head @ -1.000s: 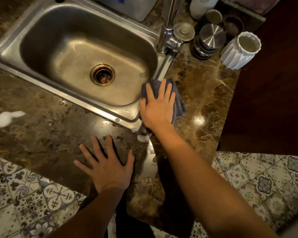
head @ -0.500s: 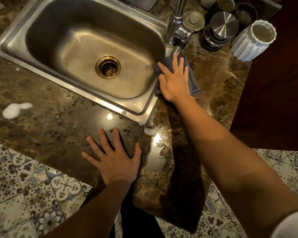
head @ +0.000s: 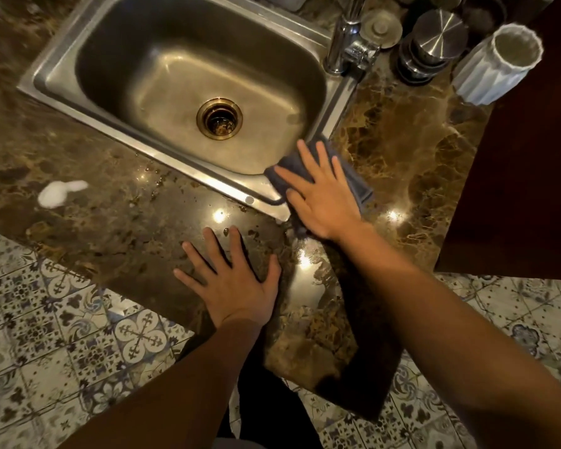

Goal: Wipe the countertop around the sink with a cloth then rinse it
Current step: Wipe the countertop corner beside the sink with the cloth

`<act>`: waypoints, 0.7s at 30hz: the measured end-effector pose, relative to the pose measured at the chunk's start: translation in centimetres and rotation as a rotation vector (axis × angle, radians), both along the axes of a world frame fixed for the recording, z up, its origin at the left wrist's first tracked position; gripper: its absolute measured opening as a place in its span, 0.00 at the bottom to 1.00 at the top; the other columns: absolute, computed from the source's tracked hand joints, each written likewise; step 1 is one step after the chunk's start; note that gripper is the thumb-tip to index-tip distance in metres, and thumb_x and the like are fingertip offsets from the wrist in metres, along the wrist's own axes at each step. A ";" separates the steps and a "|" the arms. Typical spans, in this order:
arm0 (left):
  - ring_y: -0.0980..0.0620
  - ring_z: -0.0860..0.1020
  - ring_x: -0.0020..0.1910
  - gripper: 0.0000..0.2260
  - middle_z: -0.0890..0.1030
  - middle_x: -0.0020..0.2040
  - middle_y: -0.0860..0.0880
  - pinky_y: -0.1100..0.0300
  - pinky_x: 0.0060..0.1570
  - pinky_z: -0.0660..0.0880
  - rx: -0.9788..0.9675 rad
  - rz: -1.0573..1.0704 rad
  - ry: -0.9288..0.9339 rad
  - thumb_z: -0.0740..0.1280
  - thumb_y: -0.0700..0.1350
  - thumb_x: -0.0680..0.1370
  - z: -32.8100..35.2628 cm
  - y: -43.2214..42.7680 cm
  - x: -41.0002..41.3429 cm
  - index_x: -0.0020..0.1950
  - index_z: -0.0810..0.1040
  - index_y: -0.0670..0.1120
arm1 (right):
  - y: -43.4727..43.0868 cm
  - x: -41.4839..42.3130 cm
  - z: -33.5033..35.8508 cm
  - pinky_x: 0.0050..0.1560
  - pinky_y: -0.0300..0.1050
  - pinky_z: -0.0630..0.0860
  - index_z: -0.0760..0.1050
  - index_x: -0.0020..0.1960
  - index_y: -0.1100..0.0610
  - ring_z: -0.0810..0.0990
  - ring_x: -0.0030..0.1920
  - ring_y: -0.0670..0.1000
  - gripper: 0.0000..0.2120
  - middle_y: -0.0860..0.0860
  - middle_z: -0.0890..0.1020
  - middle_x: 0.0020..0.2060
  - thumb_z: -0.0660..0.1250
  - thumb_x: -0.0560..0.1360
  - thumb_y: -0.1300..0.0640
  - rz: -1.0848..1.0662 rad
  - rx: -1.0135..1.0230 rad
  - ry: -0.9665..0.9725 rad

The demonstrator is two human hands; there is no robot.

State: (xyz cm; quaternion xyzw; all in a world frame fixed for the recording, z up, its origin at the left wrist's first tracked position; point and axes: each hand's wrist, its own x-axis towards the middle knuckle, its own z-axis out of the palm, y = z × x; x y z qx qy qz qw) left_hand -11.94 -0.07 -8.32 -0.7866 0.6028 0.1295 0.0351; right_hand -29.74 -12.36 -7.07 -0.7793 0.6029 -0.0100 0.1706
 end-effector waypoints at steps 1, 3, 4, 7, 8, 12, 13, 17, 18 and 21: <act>0.32 0.43 0.80 0.39 0.50 0.83 0.41 0.26 0.72 0.43 0.000 0.001 0.001 0.50 0.71 0.76 0.0 0.0 0.0 0.81 0.56 0.51 | -0.8 0.5 0.0 0.79 0.63 0.41 0.60 0.78 0.38 0.39 0.81 0.61 0.23 0.53 0.47 0.82 0.48 0.83 0.42 -0.042 0.013 0.032; 0.33 0.42 0.80 0.39 0.49 0.83 0.41 0.27 0.72 0.42 0.004 -0.001 -0.003 0.50 0.72 0.76 0.0 0.0 -0.1 0.81 0.55 0.52 | -1.6 1.7 0.0 0.78 0.63 0.38 0.58 0.78 0.36 0.37 0.80 0.63 0.23 0.53 0.46 0.82 0.48 0.84 0.41 -0.089 0.031 0.101; 0.33 0.42 0.80 0.39 0.49 0.83 0.41 0.27 0.73 0.42 0.009 0.001 -0.004 0.50 0.72 0.76 0.0 0.0 -0.1 0.81 0.54 0.52 | -1.4 2.3 -0.1 0.78 0.64 0.38 0.57 0.78 0.35 0.36 0.80 0.64 0.23 0.53 0.47 0.82 0.48 0.83 0.41 -0.082 0.029 0.113; 0.33 0.42 0.80 0.37 0.49 0.83 0.41 0.28 0.73 0.41 0.006 0.002 0.005 0.49 0.71 0.77 0.0 0.1 0.1 0.81 0.53 0.53 | 0.8 3.3 -0.2 0.79 0.65 0.41 0.58 0.79 0.37 0.41 0.80 0.65 0.24 0.52 0.54 0.82 0.48 0.83 0.42 0.015 -0.023 0.090; 0.33 0.42 0.80 0.36 0.49 0.83 0.42 0.28 0.73 0.42 0.003 -0.003 0.013 0.49 0.69 0.77 -0.1 0.1 0.1 0.81 0.53 0.53 | 2.0 3.3 -0.2 0.79 0.66 0.43 0.58 0.79 0.38 0.43 0.81 0.64 0.24 0.52 0.55 0.81 0.48 0.84 0.43 0.043 -0.042 0.067; 0.33 0.44 0.80 0.32 0.50 0.83 0.42 0.27 0.73 0.43 -0.024 -0.003 0.044 0.50 0.63 0.79 -0.2 0.1 0.2 0.81 0.55 0.53 | 7.8 -0.5 -0.2 0.79 0.64 0.44 0.55 0.80 0.37 0.44 0.81 0.62 0.24 0.51 0.52 0.82 0.50 0.84 0.41 0.177 -0.073 0.042; 0.33 0.44 0.80 0.31 0.50 0.83 0.42 0.27 0.73 0.42 -0.024 0.000 0.047 0.50 0.62 0.79 -0.1 0.1 0.1 0.81 0.55 0.53 | 9.0 -2.4 -0.3 0.79 0.64 0.44 0.54 0.80 0.36 0.43 0.81 0.61 0.24 0.50 0.51 0.82 0.50 0.84 0.40 0.177 -0.071 0.057; 0.33 0.42 0.80 0.31 0.49 0.83 0.42 0.28 0.73 0.41 -0.013 0.003 0.048 0.49 0.62 0.79 0.0 0.1 0.1 0.81 0.54 0.54 | 9.6 -8.9 -0.4 0.78 0.66 0.46 0.49 0.81 0.37 0.42 0.81 0.61 0.27 0.51 0.48 0.82 0.46 0.83 0.37 -0.217 -0.026 0.155; 0.33 0.42 0.80 0.31 0.49 0.83 0.42 0.28 0.73 0.41 -0.012 0.002 0.050 0.49 0.62 0.79 0.0 0.1 0.1 0.81 0.54 0.53 | 9.0 -9.2 -0.4 0.78 0.65 0.45 0.48 0.81 0.37 0.42 0.81 0.61 0.27 0.51 0.48 0.82 0.45 0.82 0.37 -0.381 -0.010 0.160; 0.33 0.43 0.80 0.31 0.49 0.83 0.42 0.27 0.73 0.41 -0.007 0.005 0.043 0.49 0.62 0.79 0.2 0.1 0.0 0.81 0.54 0.53 | 6.5 -6.1 -0.4 0.78 0.65 0.40 0.44 0.81 0.40 0.39 0.81 0.62 0.28 0.53 0.44 0.82 0.44 0.83 0.38 -0.756 0.049 0.153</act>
